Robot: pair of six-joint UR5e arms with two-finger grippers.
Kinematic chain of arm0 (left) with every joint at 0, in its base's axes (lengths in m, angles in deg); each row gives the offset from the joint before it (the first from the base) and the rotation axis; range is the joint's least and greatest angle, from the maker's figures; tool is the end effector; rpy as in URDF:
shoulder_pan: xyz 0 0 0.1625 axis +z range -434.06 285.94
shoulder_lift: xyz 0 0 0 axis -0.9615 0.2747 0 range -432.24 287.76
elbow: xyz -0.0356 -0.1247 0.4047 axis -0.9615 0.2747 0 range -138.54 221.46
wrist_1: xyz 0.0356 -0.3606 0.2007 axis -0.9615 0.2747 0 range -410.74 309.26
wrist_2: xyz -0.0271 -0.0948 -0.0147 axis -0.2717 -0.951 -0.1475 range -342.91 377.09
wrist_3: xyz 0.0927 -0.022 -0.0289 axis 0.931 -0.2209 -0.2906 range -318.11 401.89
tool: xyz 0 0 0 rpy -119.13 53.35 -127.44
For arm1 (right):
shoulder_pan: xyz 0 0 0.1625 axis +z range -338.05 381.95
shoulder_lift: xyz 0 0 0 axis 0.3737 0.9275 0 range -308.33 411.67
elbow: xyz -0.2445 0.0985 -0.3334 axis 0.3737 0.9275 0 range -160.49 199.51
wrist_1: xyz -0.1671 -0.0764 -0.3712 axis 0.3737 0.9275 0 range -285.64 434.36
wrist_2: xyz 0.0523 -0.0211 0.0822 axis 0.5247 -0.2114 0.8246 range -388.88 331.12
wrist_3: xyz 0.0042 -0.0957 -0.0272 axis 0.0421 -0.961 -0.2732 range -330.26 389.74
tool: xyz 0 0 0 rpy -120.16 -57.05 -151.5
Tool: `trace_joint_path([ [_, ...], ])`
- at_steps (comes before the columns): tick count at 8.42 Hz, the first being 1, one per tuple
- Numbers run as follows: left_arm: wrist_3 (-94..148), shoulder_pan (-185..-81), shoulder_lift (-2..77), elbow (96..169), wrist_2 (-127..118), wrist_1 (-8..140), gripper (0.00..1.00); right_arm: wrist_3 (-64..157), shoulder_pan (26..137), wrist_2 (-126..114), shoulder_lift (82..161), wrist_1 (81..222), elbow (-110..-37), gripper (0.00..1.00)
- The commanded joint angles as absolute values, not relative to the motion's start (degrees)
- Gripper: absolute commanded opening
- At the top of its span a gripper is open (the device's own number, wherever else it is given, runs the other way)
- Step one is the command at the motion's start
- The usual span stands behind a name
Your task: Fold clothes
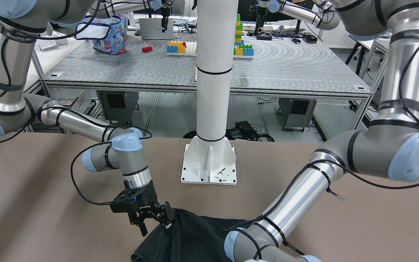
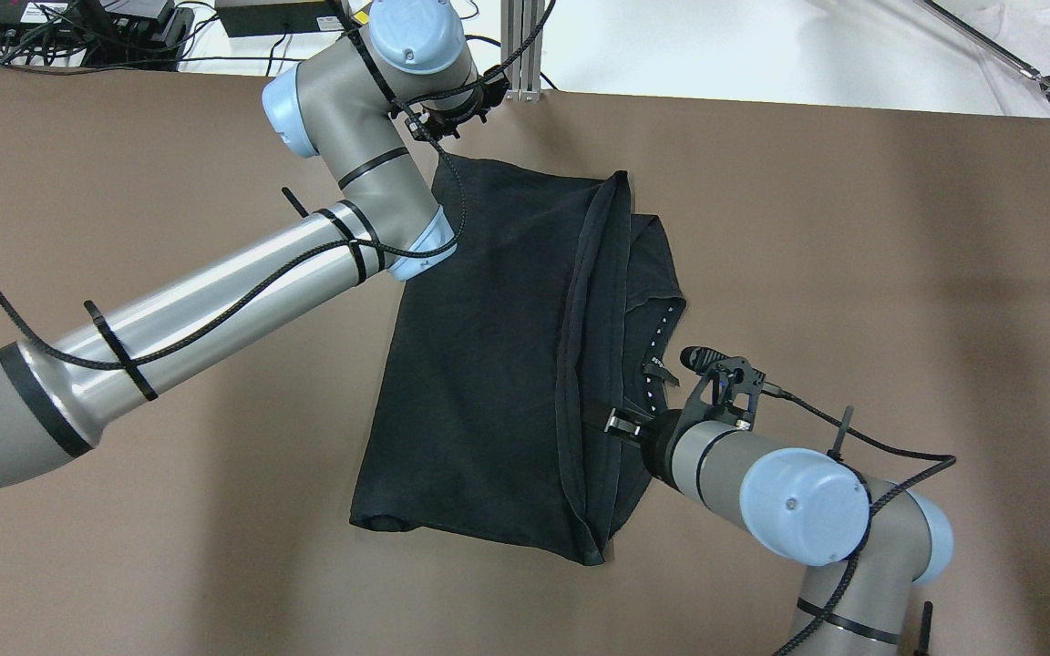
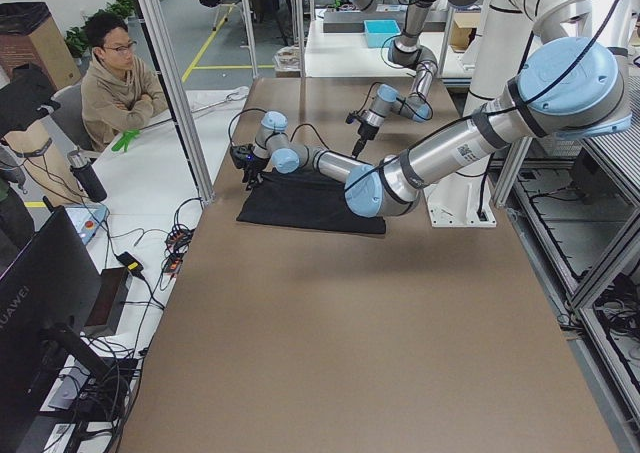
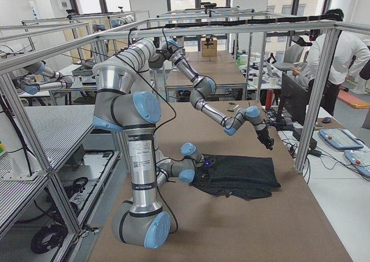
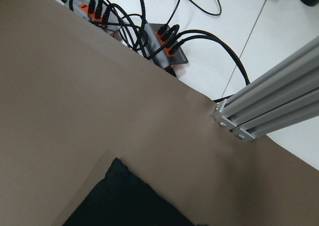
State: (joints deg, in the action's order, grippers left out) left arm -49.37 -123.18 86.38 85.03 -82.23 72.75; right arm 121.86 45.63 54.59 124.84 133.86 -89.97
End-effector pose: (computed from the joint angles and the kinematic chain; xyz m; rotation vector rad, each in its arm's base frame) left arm 0.4979 -0.7544 0.1424 0.2629 0.9701 -0.7274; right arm -0.4631 -0.3611 0.2844 0.3201 -1.1370 0.4639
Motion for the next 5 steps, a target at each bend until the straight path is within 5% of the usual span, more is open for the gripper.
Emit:
trace_joint_path([
  [1,-49.3,-123.0,78.3,95.2,-82.1,72.6,0.97,112.9,41.4,54.4,115.2,150.1,-90.2,0.43],
  [3,-49.3,-123.1,75.2,98.6,-82.0,72.8,0.92,99.1,35.9,50.7,115.8,153.5,-90.1,0.20],
  [5,-49.0,-123.2,74.7,100.0,-81.9,72.6,0.92,91.5,34.5,50.0,116.7,153.6,-89.7,0.21],
])
